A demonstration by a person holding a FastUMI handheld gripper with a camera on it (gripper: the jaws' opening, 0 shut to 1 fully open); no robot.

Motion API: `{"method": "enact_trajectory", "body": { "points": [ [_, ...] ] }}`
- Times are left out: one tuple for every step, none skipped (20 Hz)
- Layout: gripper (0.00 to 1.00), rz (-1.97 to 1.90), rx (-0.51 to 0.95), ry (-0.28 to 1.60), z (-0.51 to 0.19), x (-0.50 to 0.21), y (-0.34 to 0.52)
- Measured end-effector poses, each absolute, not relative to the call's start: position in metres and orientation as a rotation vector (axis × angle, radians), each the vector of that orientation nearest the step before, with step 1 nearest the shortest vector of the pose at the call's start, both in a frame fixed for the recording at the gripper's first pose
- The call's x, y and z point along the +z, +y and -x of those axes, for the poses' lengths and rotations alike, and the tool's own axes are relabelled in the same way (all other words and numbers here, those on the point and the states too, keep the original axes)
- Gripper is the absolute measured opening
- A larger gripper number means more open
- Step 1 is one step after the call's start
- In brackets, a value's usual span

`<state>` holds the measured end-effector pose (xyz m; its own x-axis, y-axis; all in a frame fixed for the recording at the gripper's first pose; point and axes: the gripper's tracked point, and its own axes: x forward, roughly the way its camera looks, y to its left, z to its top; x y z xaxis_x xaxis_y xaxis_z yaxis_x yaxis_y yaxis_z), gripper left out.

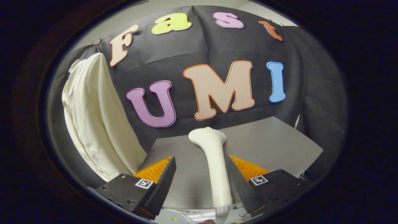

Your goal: Iron the clothes twice with a garment steamer, once on the left side and once on the right side.

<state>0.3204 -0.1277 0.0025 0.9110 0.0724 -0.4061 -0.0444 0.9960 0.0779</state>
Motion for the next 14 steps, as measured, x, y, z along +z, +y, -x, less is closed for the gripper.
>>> {"method": "enact_trajectory", "body": {
  "points": [
    [0.97, -0.066, 0.046, 0.447, -0.334, 0.0, -0.131],
    [0.97, -0.054, 0.031, 0.473, -0.346, -0.002, -0.134],
    [0.97, -0.036, 0.025, 0.497, -0.357, -0.003, -0.13],
    [0.97, -0.013, 0.019, 0.532, -0.365, -0.005, -0.129],
    [0.96, 0.002, 0.015, 0.561, -0.374, -0.006, -0.129],
    [0.94, 0.01, 0.017, 0.586, -0.382, -0.012, -0.126],
    [0.92, 0.007, 0.02, 0.606, -0.387, -0.014, -0.124],
    [0.87, -0.011, 0.041, 0.631, -0.389, -0.021, -0.125],
    [0.82, -0.031, 0.067, 0.65, -0.388, -0.024, -0.123],
    [0.74, -0.041, 0.075, 0.672, -0.382, -0.02, -0.122],
    [0.67, -0.033, 0.094, 0.695, -0.385, -0.023, -0.122],
    [0.6, -0.044, 0.106, 0.722, -0.384, -0.025, -0.123],
    [0.57, -0.06, 0.125, 0.745, -0.385, -0.028, -0.12],
    [0.55, -0.092, 0.139, 0.796, -0.383, -0.032, -0.12]
  ]
}}
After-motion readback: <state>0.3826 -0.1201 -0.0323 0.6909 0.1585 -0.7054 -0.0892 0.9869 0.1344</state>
